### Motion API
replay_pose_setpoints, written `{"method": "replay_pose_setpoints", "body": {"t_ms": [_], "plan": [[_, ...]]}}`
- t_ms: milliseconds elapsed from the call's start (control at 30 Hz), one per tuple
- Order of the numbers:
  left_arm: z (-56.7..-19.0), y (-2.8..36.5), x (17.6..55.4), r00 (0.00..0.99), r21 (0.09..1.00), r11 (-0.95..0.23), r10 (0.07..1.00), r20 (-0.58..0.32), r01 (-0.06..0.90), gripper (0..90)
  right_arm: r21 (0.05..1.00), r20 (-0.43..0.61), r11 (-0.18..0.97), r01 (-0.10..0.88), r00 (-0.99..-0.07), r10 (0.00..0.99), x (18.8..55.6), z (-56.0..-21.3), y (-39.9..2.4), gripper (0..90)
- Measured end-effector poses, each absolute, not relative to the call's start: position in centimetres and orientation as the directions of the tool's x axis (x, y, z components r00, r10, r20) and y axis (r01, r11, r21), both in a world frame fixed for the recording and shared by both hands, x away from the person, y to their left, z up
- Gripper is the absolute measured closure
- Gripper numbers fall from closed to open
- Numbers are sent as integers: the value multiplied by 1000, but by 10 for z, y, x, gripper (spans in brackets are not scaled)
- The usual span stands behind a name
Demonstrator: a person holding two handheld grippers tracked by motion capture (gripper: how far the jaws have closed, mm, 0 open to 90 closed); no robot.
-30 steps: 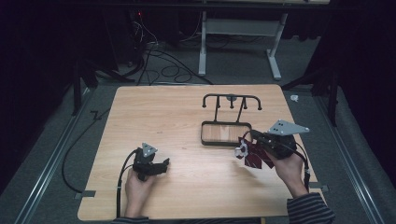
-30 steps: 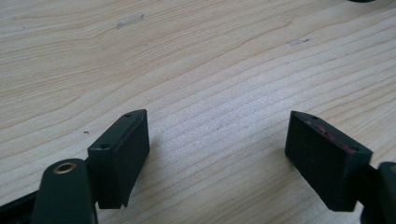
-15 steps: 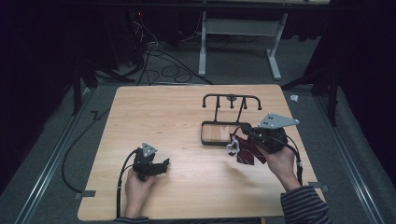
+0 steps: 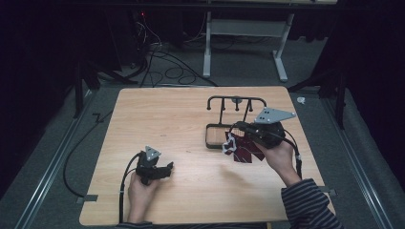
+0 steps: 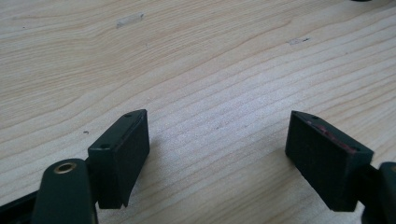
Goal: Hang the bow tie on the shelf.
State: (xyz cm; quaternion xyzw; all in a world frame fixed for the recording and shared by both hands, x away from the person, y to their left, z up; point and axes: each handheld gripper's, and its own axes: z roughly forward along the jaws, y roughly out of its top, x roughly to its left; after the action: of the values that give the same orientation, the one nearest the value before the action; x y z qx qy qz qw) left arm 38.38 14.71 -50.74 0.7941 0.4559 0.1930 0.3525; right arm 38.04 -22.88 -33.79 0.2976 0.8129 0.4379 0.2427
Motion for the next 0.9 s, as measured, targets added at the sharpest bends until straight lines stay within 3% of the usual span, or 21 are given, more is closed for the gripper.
{"method": "replay_pose_setpoints", "body": {"t_ms": [900], "plan": [[-507, 147, 384, 501, 736, -329, 865, -15, 591, 221, 861, -131, 421, 284, -677, 724, 415, -325, -222, 900]]}}
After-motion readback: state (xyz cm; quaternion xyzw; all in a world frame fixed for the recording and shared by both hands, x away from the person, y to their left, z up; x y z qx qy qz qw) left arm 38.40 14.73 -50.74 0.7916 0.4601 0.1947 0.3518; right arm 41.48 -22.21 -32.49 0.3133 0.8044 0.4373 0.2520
